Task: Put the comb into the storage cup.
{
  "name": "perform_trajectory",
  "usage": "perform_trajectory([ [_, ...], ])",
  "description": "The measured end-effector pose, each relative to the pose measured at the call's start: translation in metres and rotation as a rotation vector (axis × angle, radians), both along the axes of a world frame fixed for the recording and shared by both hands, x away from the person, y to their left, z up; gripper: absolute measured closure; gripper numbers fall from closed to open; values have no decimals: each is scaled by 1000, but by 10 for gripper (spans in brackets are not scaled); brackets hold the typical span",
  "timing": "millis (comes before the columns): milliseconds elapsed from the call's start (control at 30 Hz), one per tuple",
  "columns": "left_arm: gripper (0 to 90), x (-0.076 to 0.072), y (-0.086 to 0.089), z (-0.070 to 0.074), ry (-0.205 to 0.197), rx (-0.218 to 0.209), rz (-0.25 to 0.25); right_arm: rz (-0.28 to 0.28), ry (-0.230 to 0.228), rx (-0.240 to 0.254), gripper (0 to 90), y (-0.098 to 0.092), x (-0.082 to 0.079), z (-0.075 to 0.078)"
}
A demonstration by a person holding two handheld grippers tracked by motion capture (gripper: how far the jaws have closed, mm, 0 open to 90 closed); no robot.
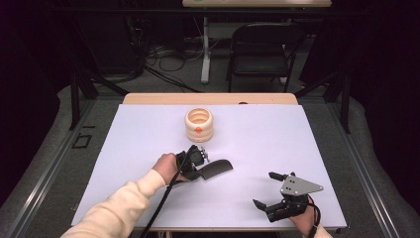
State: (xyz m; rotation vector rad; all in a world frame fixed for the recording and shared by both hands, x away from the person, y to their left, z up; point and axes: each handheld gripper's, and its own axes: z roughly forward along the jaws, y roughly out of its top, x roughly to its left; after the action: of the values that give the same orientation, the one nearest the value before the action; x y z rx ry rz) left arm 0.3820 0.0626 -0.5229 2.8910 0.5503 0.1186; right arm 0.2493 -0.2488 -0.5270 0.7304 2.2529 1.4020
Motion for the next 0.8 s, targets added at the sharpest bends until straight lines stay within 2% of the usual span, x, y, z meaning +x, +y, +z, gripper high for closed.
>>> perform_trajectory([
  [333,723,-7,16,17,-53,-97,33,-4,0,-1,0,0,0,0],
  [800,723,-12,37,32,-95,-222,83,-7,3,-2,0,0,0,0],
])
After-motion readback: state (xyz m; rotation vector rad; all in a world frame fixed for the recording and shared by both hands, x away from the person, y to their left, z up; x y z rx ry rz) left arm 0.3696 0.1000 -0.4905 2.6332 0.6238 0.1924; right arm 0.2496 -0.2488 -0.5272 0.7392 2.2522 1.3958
